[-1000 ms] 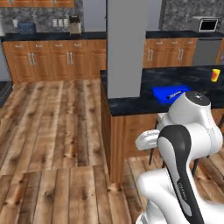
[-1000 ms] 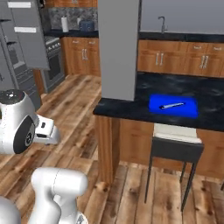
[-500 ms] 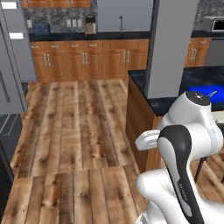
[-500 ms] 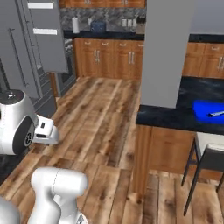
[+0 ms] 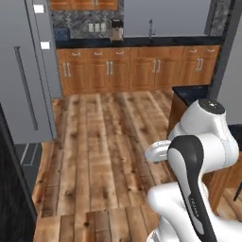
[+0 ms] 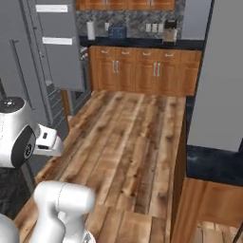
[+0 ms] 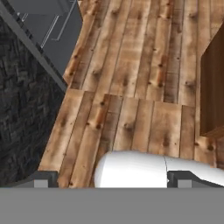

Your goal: Gather the cucumber and onion from the fridge and place them on a tray on the dining counter. Then gather the fish and chicken drumstick from the fridge and place them on the other tray.

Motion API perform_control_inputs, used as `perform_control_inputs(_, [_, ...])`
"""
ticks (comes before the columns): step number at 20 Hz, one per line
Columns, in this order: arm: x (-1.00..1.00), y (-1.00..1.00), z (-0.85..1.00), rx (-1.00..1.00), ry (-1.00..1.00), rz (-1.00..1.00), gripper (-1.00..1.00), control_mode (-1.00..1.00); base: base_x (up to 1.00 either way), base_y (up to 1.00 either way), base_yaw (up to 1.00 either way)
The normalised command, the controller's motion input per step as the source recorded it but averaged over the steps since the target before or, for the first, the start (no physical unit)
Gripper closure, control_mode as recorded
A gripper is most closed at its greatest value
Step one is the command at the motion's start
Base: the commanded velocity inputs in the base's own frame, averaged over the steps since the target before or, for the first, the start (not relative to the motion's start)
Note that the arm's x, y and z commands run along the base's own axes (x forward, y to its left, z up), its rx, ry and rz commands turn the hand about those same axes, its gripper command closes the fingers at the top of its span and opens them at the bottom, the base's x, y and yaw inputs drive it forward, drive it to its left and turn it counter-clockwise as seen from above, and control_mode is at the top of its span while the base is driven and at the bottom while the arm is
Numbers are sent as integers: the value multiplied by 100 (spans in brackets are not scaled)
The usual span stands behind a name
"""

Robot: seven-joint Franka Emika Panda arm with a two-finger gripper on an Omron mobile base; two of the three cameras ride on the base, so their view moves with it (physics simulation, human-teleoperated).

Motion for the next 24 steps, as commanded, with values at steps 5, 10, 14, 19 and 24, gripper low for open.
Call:
perform_control_inputs(5, [0,0,0,0,0,0,-100,100,100,4,17])
perform_control_inputs(10, [0,0,0,0,0,0,-100,100,100,1,21])
perform_control_inputs(14, [0,0,0,0,0,0,-100,100,99,1,25])
perform_control_inputs(19, [0,0,0,0,0,0,-100,100,87,3,33])
perform_control_inputs(24, [0,0,0,0,0,0,-100,100,77,15,44])
